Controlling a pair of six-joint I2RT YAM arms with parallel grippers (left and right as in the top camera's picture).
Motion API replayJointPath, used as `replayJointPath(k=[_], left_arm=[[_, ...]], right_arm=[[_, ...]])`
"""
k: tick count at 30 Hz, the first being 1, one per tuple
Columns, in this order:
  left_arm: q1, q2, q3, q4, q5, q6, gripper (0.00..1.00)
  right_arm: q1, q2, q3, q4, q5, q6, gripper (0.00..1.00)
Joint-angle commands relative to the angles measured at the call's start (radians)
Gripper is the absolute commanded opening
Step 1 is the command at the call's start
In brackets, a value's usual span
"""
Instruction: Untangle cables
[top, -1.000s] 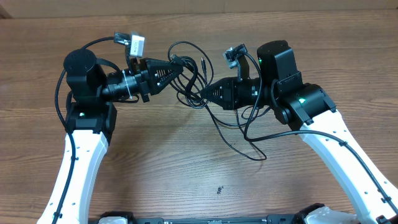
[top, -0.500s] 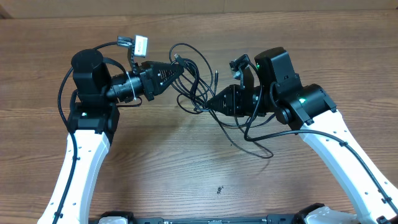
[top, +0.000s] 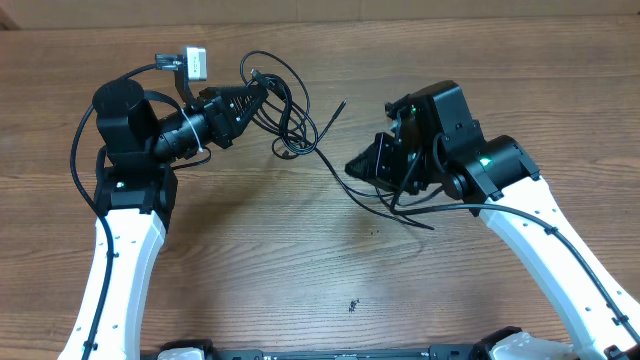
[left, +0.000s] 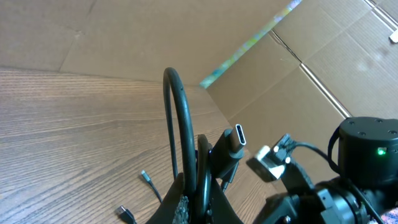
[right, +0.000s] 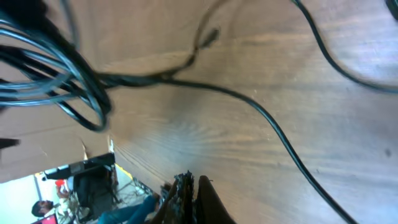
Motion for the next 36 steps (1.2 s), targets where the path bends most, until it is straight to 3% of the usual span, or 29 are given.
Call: replayJointPath(k=[1, 5, 6, 8, 16, 23, 30, 36], left_arm=[[-0.004, -0.018, 0.031, 0.005, 0.018, 0.019, 0.04], [-0.004, -0.018, 0.031, 0.004, 0.048, 0.019, 0.04], [-0.004, -0.018, 0.031, 0.004, 0.064, 0.019, 0.04], [-0.004, -0.018, 0.031, 0.003, 0.107, 0.019, 0.04], [-0.004, -0.018, 0.031, -0.002, 0.2, 0.024, 0.04], [-0.005, -0.018, 0.031, -0.103, 0.209, 0.027, 0.04], [-0.043, -0.018, 0.031, -0.122, 0.198, 0.044, 0.04], [-0.076, -0.018, 0.031, -0.041, 0.194, -0.027, 0.04]], right_arm=[[-0.003, -0.003, -0.001, 0.062, -0.045, -0.103, 0.04], [-0.003, -0.003, -0.001, 0.145, -0.138, -0.332, 0.44], [-0.003, -0.003, -0.001, 0.151, -0.137, -0.381, 0.63], [-0.003, -0.003, -0.001, 0.158, -0.137, -0.483, 0.79], [-0.003, -0.003, -0.001, 0.224, -0.072, -0.643, 0.82], [-0.003, -0.003, -0.001, 0.256, 0.045, -0.768, 0.82], [-0.002, -0.003, -0.001, 0.29, -0.11, -0.828, 0.83], [-0.002, -0.003, -0.001, 0.268, -0.149, -0.831, 0.82]])
